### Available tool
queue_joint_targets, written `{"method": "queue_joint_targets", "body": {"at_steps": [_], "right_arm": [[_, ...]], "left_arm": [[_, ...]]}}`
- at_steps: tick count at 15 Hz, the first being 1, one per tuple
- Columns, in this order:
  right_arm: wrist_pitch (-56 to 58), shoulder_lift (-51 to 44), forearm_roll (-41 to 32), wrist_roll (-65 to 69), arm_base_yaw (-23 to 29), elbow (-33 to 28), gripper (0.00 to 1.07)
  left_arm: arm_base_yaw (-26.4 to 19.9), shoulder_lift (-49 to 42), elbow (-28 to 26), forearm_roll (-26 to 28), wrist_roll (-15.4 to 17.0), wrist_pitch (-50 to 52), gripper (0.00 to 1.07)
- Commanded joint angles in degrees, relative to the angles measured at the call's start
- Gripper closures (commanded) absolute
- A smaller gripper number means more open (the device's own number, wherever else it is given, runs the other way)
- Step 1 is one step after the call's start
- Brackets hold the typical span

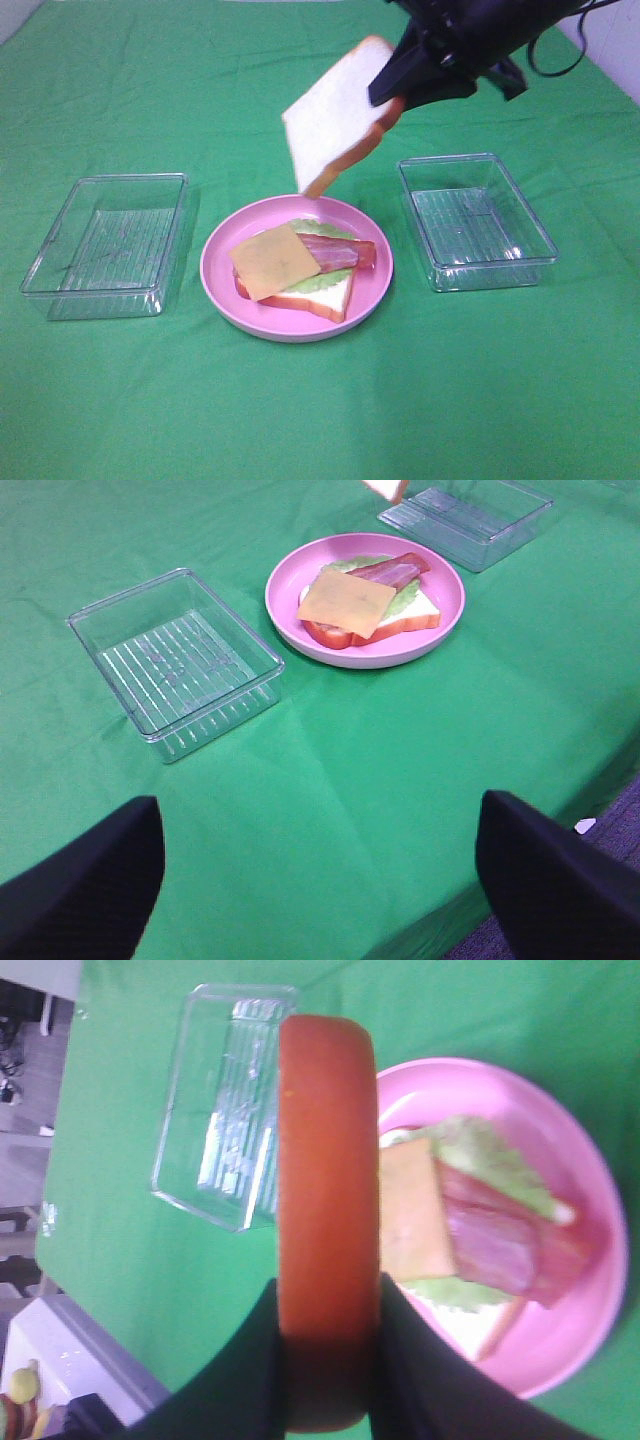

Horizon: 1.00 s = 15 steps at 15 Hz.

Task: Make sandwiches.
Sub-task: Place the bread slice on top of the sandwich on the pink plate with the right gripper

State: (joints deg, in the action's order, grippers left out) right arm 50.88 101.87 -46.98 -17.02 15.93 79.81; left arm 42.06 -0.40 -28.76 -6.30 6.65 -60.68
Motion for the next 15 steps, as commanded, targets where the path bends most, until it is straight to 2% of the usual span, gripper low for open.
{"method": "queue_joint_targets", "body": {"at_steps": [1, 4, 8, 10, 14, 15], "right_arm": [[-6.88, 0.06, -9.57, -5.67, 5.16, -6.19, 1.07], [-19.25, 0.34, -19.31, -8.42, 11.57, -14.78, 1.07], [-20.4, 4.81, -24.35, -8.48, 13.29, -16.16, 1.07], [-20.74, 8.42, -25.73, -9.91, 13.75, -16.16, 1.07], [-22.0, 9.57, -22.69, -9.63, 13.58, -16.16, 1.07], [-22.52, 9.57, -22.35, -9.63, 13.58, -16.16, 1.04]], "left_arm": [[0.4, -0.4, 0.11, 0.34, 0.11, 0.52, 0.26], [0.4, -0.4, 0.11, 0.34, 0.11, 0.52, 0.26], [0.4, -0.4, 0.11, 0.34, 0.11, 0.52, 0.26], [0.4, -0.4, 0.11, 0.34, 0.11, 0.52, 0.26], [0.4, -0.4, 0.11, 0.34, 0.11, 0.52, 0.26], [0.4, -0.4, 0.11, 0.34, 0.11, 0.52, 0.26]]}}
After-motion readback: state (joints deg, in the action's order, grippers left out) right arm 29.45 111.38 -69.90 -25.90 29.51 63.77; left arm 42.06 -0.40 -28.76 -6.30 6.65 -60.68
